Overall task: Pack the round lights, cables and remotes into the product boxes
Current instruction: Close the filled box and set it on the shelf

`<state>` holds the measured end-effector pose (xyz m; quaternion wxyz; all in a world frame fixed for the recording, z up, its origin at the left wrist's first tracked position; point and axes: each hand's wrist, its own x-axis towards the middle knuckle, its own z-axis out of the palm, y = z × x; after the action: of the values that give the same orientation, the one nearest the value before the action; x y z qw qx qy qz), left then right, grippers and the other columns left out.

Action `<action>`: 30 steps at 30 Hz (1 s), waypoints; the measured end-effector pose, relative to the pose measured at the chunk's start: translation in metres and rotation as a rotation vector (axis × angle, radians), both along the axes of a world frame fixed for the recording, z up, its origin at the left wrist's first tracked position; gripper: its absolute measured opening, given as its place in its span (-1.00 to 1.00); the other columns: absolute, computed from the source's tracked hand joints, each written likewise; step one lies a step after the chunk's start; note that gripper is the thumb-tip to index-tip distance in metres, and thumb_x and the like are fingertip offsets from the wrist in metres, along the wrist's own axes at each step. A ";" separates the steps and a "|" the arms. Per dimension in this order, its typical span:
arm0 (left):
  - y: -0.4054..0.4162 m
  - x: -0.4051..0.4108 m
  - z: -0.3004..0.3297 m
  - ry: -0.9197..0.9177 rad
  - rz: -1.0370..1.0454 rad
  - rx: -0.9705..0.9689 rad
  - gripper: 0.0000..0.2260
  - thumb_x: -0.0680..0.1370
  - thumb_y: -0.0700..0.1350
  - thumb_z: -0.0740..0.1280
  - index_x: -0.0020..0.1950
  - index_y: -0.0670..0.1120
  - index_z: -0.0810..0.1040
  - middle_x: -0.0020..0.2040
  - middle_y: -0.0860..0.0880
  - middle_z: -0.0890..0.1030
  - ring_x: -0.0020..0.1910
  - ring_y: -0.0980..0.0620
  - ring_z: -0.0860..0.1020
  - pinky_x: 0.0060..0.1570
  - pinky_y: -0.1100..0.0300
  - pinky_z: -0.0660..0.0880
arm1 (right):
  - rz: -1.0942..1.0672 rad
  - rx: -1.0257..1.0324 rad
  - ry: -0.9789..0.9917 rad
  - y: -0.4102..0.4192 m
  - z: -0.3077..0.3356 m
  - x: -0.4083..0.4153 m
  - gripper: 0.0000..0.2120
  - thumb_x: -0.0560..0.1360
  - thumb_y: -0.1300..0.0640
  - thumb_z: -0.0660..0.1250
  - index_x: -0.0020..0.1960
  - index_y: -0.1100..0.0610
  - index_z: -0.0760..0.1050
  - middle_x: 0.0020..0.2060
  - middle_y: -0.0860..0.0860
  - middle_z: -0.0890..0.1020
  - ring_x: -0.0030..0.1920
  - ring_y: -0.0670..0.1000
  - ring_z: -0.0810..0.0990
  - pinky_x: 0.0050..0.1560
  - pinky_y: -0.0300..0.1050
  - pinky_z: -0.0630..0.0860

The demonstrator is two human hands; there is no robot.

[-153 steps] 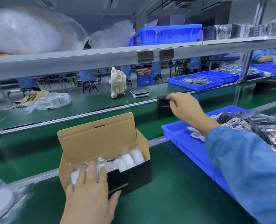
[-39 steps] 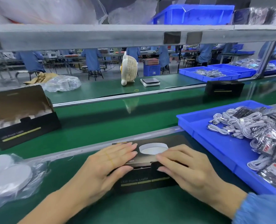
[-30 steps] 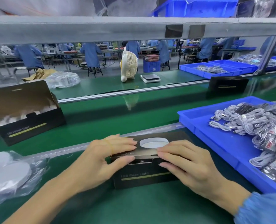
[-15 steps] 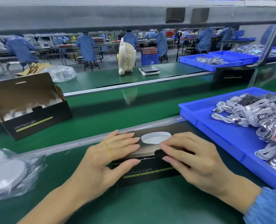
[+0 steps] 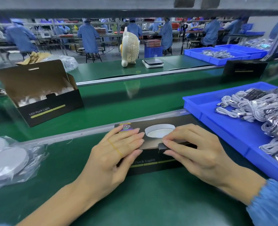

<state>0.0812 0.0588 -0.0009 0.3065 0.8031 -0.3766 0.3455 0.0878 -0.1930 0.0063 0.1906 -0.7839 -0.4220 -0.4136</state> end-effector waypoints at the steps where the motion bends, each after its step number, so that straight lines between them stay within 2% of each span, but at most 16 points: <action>1: -0.001 -0.001 -0.001 0.000 0.003 -0.016 -0.78 0.57 -0.13 0.32 0.10 -0.19 0.68 0.17 -0.01 0.65 0.26 0.04 0.58 0.31 -0.16 0.44 | 0.016 -0.002 -0.001 0.000 0.001 0.000 -0.85 0.52 0.19 0.45 -0.05 0.29 0.68 -0.09 0.08 0.68 -0.12 0.14 0.60 -0.21 -0.01 0.52; 5: -0.003 -0.002 -0.003 0.032 0.007 -0.038 -0.78 0.56 -0.14 0.32 0.12 -0.19 0.67 0.17 0.00 0.65 0.26 0.05 0.57 0.31 -0.20 0.43 | 0.048 0.001 -0.018 -0.001 0.005 -0.001 -0.90 0.49 0.21 0.48 -0.09 0.25 0.70 -0.11 0.03 0.70 -0.16 0.09 0.61 -0.27 -0.07 0.54; 8: -0.003 -0.003 -0.001 0.069 0.010 -0.043 -0.76 0.56 -0.13 0.31 0.13 -0.18 0.68 0.18 0.02 0.65 0.27 0.07 0.57 0.33 -0.18 0.42 | 0.012 0.117 0.146 0.004 0.007 -0.006 -0.88 0.51 0.15 0.45 -0.12 0.19 0.71 -0.07 0.00 0.69 -0.12 0.05 0.64 -0.27 -0.05 0.56; 10: -0.002 -0.004 0.001 0.071 0.037 -0.009 -0.75 0.56 -0.09 0.31 0.13 -0.15 0.68 0.18 0.05 0.64 0.27 0.11 0.56 0.33 -0.12 0.43 | -0.093 0.101 0.254 0.010 0.015 -0.009 -0.89 0.51 0.09 0.43 -0.05 0.10 0.71 0.08 -0.04 0.67 0.02 0.02 0.66 -0.16 -0.01 0.61; 11: -0.002 -0.006 0.004 0.068 0.060 0.014 -0.75 0.56 -0.06 0.31 0.12 -0.12 0.69 0.18 0.08 0.64 0.27 0.14 0.56 0.33 -0.06 0.44 | -0.140 0.014 0.341 0.012 0.023 -0.009 -0.85 0.53 0.06 0.41 0.06 0.02 0.69 0.19 -0.07 0.63 0.16 0.00 0.62 -0.03 0.03 0.62; 13: 0.001 -0.005 0.016 0.122 0.046 0.022 -0.76 0.56 0.00 0.30 0.08 -0.03 0.72 0.16 0.16 0.65 0.23 0.23 0.56 0.28 0.12 0.44 | -0.191 -0.298 0.615 0.012 0.049 0.000 -0.73 0.59 -0.03 0.31 0.28 -0.15 0.56 0.38 -0.16 0.48 0.41 -0.08 0.41 0.26 0.03 0.49; 14: 0.007 0.002 0.026 0.227 0.006 0.004 -0.77 0.57 0.04 0.29 0.03 0.03 0.73 0.11 0.21 0.67 0.18 0.27 0.57 0.23 0.23 0.44 | -0.219 -0.469 0.691 0.013 0.063 0.008 -0.71 0.60 -0.08 0.25 0.31 -0.18 0.51 0.38 -0.17 0.47 0.43 -0.06 0.39 0.27 0.05 0.46; 15: 0.015 0.014 0.038 0.345 -0.013 -0.028 -0.76 0.58 0.07 0.27 0.00 0.06 0.72 0.05 0.25 0.68 0.12 0.29 0.59 0.17 0.33 0.44 | -0.243 -0.606 0.693 0.016 0.073 0.018 -0.73 0.61 -0.10 0.22 0.28 -0.15 0.49 0.32 -0.12 0.52 0.36 0.01 0.46 0.18 0.06 0.50; 17: 0.047 0.058 0.060 0.410 0.163 -0.106 -0.81 0.60 0.05 0.30 0.02 0.05 0.70 -0.02 0.22 0.70 0.01 0.25 0.63 0.08 0.40 0.45 | -0.349 -0.749 0.641 0.034 0.082 0.045 -0.84 0.60 -0.05 0.21 0.16 -0.08 0.45 0.10 -0.05 0.59 0.13 0.14 0.58 -0.04 -0.02 0.53; 19: 0.091 0.118 0.074 0.322 0.536 -0.015 -0.81 0.57 -0.07 0.38 0.15 -0.07 0.64 0.05 0.01 0.70 0.01 0.01 0.65 0.10 0.17 0.52 | -0.545 -0.715 0.603 0.056 0.081 0.078 -0.87 0.60 0.11 0.22 0.13 -0.04 0.43 0.05 0.03 0.57 0.04 0.16 0.60 -0.15 -0.09 0.43; 20: 0.118 0.147 0.073 0.322 0.712 0.124 -0.74 0.54 -0.11 0.41 0.20 -0.14 0.61 0.09 -0.12 0.68 0.05 -0.14 0.63 0.10 0.03 0.53 | -0.630 -0.702 0.563 0.069 0.077 0.094 -0.81 0.58 0.19 0.23 0.18 0.02 0.44 0.09 0.08 0.54 0.07 0.17 0.58 -0.14 -0.07 0.40; 22: 0.156 0.193 0.058 0.454 0.889 0.414 -0.65 0.47 -0.08 0.46 0.18 -0.22 0.55 0.06 -0.25 0.64 0.04 -0.26 0.59 0.04 -0.09 0.55 | -0.728 -0.708 0.491 0.079 0.067 0.127 -0.70 0.52 0.28 0.28 0.25 0.14 0.45 0.19 0.14 0.46 0.19 0.19 0.50 -0.01 0.01 0.42; 24: 0.181 0.227 0.035 0.498 0.951 0.595 -0.57 0.41 -0.01 0.52 0.14 -0.20 0.51 -0.09 -0.24 0.61 -0.12 -0.24 0.58 -0.11 -0.06 0.56 | -0.757 -0.653 0.517 0.064 0.062 0.149 -0.70 0.48 0.29 0.30 0.20 0.14 0.47 0.14 0.11 0.49 0.17 0.19 0.50 -0.06 -0.01 0.37; 26: 0.199 0.245 0.015 0.469 0.986 0.557 -0.59 0.40 -0.04 0.53 0.11 -0.19 0.49 -0.29 -0.17 0.54 -0.31 -0.19 0.55 -0.28 -0.05 0.56 | -0.870 -0.572 0.541 0.022 0.065 0.159 -0.77 0.47 0.27 0.26 0.11 0.11 0.48 0.04 0.09 0.54 0.04 0.18 0.57 -0.16 -0.04 0.28; 28: 0.209 0.254 0.003 0.476 0.977 0.488 -0.68 0.43 -0.02 0.50 0.05 -0.13 0.50 -0.34 -0.12 0.51 -0.37 -0.15 0.53 -0.30 -0.05 0.57 | -1.117 -0.540 0.572 -0.052 0.075 0.168 -0.77 0.47 0.25 0.23 0.09 0.09 0.49 0.03 0.10 0.55 0.02 0.19 0.59 -0.16 -0.06 0.29; 30: 0.216 0.262 -0.004 0.510 0.968 0.490 -0.77 0.44 0.04 0.47 -0.05 -0.03 0.52 -0.33 -0.08 0.53 -0.35 -0.13 0.54 -0.26 -0.02 0.57 | -1.341 -0.546 0.665 -0.128 0.090 0.168 -0.74 0.50 0.23 0.23 0.17 0.11 0.48 0.08 0.12 0.52 0.09 0.20 0.56 -0.11 -0.03 0.35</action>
<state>0.3431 0.2752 -0.0048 0.0010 0.9881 0.0487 0.1456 0.2563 -0.3213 0.0963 -0.1818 -0.9721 0.1322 -0.0665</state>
